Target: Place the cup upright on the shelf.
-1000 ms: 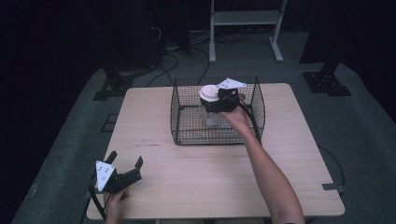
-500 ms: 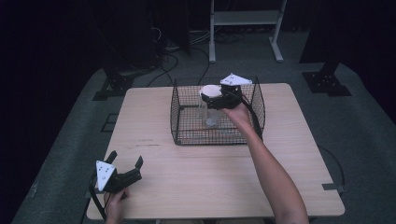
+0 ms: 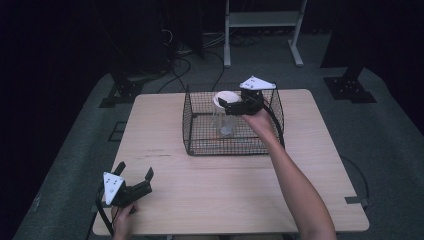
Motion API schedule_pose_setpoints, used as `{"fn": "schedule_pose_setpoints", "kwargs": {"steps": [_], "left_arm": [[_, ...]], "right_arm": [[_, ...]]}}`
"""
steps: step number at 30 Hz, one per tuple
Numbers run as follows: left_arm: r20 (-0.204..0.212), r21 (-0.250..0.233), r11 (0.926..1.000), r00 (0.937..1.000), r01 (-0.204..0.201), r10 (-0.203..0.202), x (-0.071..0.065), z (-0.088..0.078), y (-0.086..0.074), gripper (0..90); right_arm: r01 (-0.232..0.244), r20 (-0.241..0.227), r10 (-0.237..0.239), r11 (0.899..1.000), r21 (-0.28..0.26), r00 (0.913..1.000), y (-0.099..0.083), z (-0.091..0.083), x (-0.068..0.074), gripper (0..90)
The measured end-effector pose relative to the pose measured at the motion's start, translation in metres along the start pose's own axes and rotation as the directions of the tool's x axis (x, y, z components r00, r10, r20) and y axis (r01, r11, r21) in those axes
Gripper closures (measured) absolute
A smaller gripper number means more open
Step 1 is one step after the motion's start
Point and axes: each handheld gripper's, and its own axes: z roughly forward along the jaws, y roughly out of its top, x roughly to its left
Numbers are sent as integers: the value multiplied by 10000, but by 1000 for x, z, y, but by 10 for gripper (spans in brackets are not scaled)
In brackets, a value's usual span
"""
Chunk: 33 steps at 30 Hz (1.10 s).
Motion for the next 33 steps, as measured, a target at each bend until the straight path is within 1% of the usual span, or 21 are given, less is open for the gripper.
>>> {"fn": "schedule_pose_setpoints", "kwargs": {"steps": [1, 4, 12, 16, 23, 27, 30, 33], "left_arm": [[12, -16, 10000, 10000, 4, -4, 0, 0, 0, 0], [22, -15, 10000, 10000, 5, -5, 0, -1, 0, 0], [21, -4, 10000, 10000, 21, -21, 0, -1, 0, 0], [15, -13, 10000, 10000, 10, -10, 0, 0, 0, 0], [10, -19, 10000, 10000, 6, -6, 0, 0, 0, 0], [9, -30, 10000, 10000, -9, 9, 0, 0, 0, 0], [20, -21, 10000, 10000, -11, 11, 0, 0, 0, 0], [19, -23, 10000, 10000, -27, 27, 0, 0, 0, 0]], "right_arm": [[24, 19, -24, 10000, -18, 10000, 1, -2, -1, 6], [-174, 3, 174, 9998, -118, 9998, 4, -7, -1, 6], [-30, 72, 31, 9999, -144, 10000, 9, -18, -2, 6], [-39, 90, 41, 9999, -155, 10000, 10, -22, -4, 6], [137, 67, -136, 9998, -112, 9999, 10, -30, -5, 6], [94, -17, -95, 9999, -140, 10000, 10, -35, -5, 6], [213, -67, -214, 9996, -159, 9997, 11, -39, -4, 6], [343, -61, -343, 9994, -31, 9994, 13, -43, -2, 6]]}}
